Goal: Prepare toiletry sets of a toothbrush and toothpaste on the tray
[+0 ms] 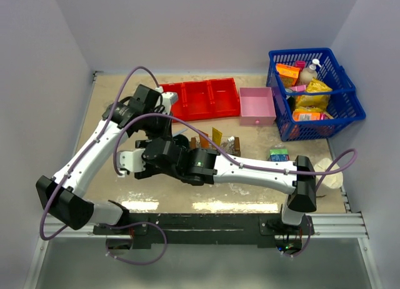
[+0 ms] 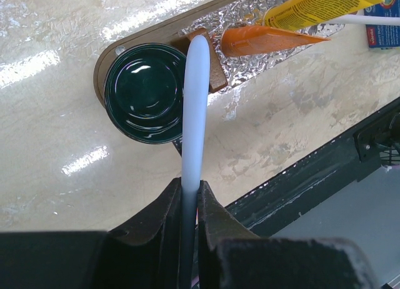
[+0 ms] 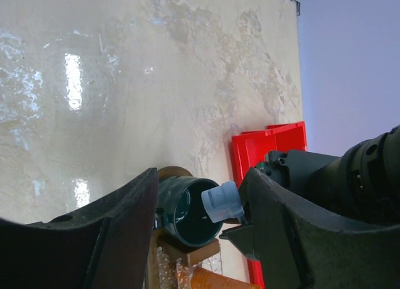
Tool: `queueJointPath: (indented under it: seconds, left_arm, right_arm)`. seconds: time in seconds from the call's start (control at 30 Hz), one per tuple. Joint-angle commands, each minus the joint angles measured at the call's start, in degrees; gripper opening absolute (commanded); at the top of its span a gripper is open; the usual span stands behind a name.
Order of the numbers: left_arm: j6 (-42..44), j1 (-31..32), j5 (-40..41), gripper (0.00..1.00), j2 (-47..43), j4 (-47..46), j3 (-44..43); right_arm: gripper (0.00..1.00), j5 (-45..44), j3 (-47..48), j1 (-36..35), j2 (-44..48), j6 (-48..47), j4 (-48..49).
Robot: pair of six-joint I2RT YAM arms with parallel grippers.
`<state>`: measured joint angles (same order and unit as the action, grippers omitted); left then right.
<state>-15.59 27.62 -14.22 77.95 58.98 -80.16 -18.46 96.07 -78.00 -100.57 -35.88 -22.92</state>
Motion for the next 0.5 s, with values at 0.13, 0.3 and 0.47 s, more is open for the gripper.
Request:
queueJointPath:
  seconds: [0.13,0.3,0.47]
  left_arm:
    - [0.92,1.30,0.95,0.00,-1.93,0.52,-2.46]
    - [1.09,1.56,0.95,0.00,-2.10,0.52,-2.55]
    - [1.18,1.74,1.21,0.00,-2.19,0.70,-2.63]
  right_arm:
    - [0.55,-4.74,-2.03,-0.05,1.96,-2.35,4.19]
    - [0.51,-6.41,-2.29,-0.05,1.52,-3.32,4.63]
    - [0.48,-8.52,-2.73,0.04,1.61,-3.93,5.78]
